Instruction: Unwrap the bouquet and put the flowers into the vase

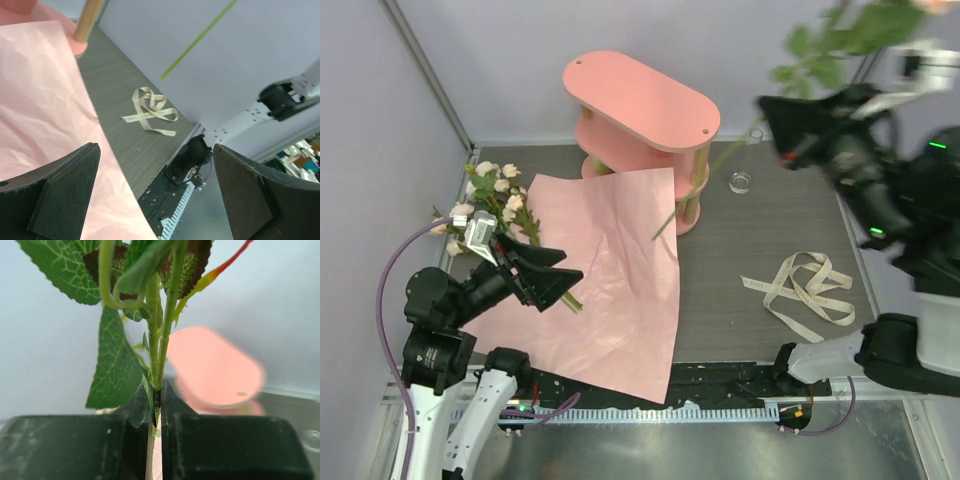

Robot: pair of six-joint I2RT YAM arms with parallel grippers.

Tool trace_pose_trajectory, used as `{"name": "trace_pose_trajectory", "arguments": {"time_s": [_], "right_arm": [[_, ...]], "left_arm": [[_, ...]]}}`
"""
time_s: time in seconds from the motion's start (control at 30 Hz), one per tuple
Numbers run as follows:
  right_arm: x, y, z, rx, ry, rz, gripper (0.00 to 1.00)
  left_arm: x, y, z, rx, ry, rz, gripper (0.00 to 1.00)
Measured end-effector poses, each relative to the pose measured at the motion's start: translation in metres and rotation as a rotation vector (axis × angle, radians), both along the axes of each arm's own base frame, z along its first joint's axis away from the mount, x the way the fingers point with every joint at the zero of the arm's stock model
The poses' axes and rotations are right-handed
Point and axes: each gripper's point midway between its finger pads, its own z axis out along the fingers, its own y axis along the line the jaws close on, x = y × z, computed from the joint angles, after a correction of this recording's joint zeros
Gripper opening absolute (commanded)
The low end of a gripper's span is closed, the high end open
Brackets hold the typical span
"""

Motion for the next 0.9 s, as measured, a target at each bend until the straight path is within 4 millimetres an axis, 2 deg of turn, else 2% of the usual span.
{"name": "trace_pose_trajectory", "arguments": {"time_s": [0.03, 0.07, 0.13, 0.2, 0.27, 0.3, 0.37, 0.43, 0.47, 0.5, 0.53, 0.6, 0.7, 0.8, 0.9], "right_arm": [[-0.007, -0.036, 0.009, 0.026, -0.019, -0.076, 0.01], [-0.01, -0.063, 0.012, 0.035, -0.028, -0.145, 0.01], [-0.02, -0.133, 0.013, 0.059, -0.037, -0.337, 0.01], [-0.029, -0.193, 0.006, 0.063, -0.038, -0.532, 0.01], [-0.028, -0.213, -0.003, 0.042, -0.034, -0.655, 0.01], [-0.023, -0.214, -0.011, 0.003, -0.032, -0.717, 0.01], [-0.006, -0.197, -0.025, -0.083, -0.042, -0.797, 0.01], [0.022, -0.168, -0.044, -0.218, -0.046, -0.869, 0.01], [0.042, -0.153, -0.051, -0.285, -0.049, -0.899, 0.01], [0.057, -0.148, -0.054, -0.314, -0.048, -0.93, 0.01], [0.079, -0.14, -0.059, -0.357, -0.05, -0.954, 0.01], [0.13, -0.126, -0.081, -0.462, -0.036, -0.989, 0.01], [0.179, -0.114, -0.107, -0.568, -0.01, -0.988, 0.01], [0.21, -0.112, -0.106, -0.578, -0.02, -0.978, 0.01], [0.225, -0.119, -0.081, -0.514, -0.063, -0.986, 0.01]], "left_arm": [[0.003, 0.002, -0.004, 0.01, 0.007, 0.018, 1.0], [0.005, 0.003, -0.007, 0.02, 0.013, 0.033, 1.0], [0.011, 0.003, -0.018, 0.045, 0.042, 0.047, 1.0], [0.016, 0.0, -0.029, 0.07, 0.074, 0.043, 1.0], [0.018, -0.002, -0.038, 0.093, 0.107, 0.035, 1.0], [0.019, -0.003, -0.043, 0.105, 0.119, 0.033, 1.0], [0.021, -0.005, -0.049, 0.124, 0.135, 0.031, 1.0], [0.025, -0.004, -0.056, 0.151, 0.15, 0.043, 1.0], [0.025, -0.004, -0.057, 0.155, 0.152, 0.043, 1.0], [0.026, -0.004, -0.06, 0.164, 0.158, 0.046, 1.0], [0.027, -0.003, -0.062, 0.175, 0.16, 0.05, 1.0], [0.028, -0.002, -0.067, 0.193, 0.169, 0.057, 1.0], [0.03, 0.0, -0.074, 0.221, 0.175, 0.072, 1.0], [0.033, 0.004, -0.078, 0.246, 0.174, 0.094, 1.0], [0.035, 0.006, -0.081, 0.26, 0.17, 0.106, 1.0]]}}
